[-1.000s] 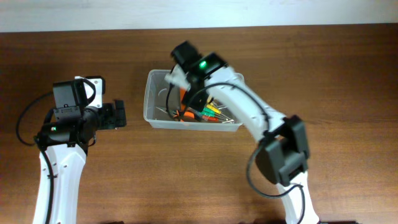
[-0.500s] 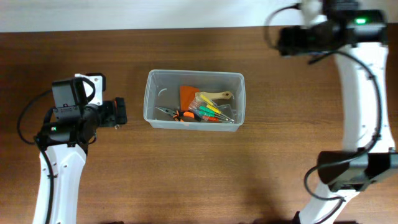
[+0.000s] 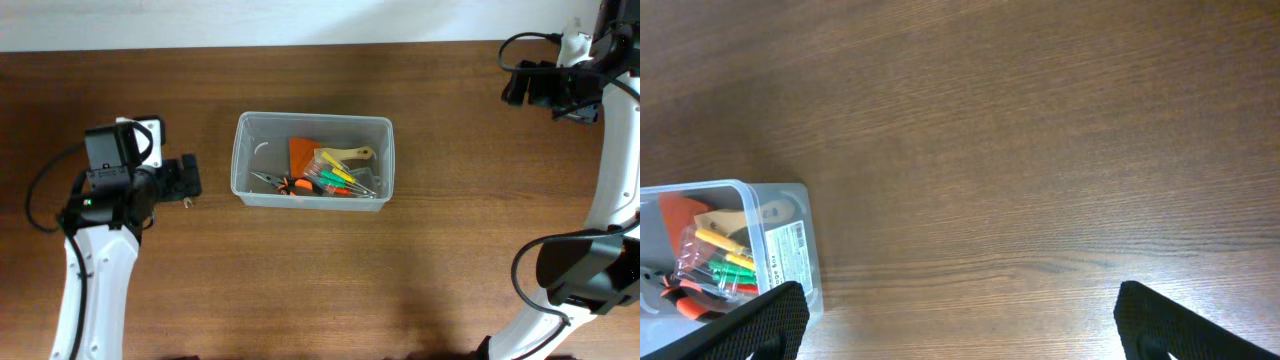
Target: Pack container
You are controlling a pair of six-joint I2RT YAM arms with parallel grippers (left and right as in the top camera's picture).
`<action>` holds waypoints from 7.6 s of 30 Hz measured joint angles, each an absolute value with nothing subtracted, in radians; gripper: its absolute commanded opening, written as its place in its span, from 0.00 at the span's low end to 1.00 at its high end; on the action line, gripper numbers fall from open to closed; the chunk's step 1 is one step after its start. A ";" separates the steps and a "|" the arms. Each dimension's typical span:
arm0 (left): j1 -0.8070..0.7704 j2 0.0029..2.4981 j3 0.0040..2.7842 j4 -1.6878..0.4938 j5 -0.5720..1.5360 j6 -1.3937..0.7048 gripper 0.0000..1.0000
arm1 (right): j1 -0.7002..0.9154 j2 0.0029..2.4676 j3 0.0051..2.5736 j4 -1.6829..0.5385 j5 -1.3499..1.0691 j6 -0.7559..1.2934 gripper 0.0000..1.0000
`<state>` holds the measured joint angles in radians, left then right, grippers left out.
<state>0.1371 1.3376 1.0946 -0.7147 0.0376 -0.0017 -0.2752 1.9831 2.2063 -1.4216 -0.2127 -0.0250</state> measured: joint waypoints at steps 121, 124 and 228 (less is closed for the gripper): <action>0.096 2.325 1.837 -1.190 -0.059 0.049 0.44 | -0.275 1.983 2.206 -1.418 -0.228 -0.025 0.98; 0.096 2.325 1.837 -1.190 -0.063 0.043 0.39 | -0.275 1.983 2.206 -1.418 -0.228 -0.025 0.99; 0.389 1.895 1.925 -1.371 0.069 0.398 0.99 | -0.275 1.983 2.206 -1.418 -0.227 -0.025 0.99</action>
<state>0.3893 1.8946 1.9251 -1.3708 0.0689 0.3977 -0.2752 1.9835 2.2059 -1.4181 -0.2272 -0.0254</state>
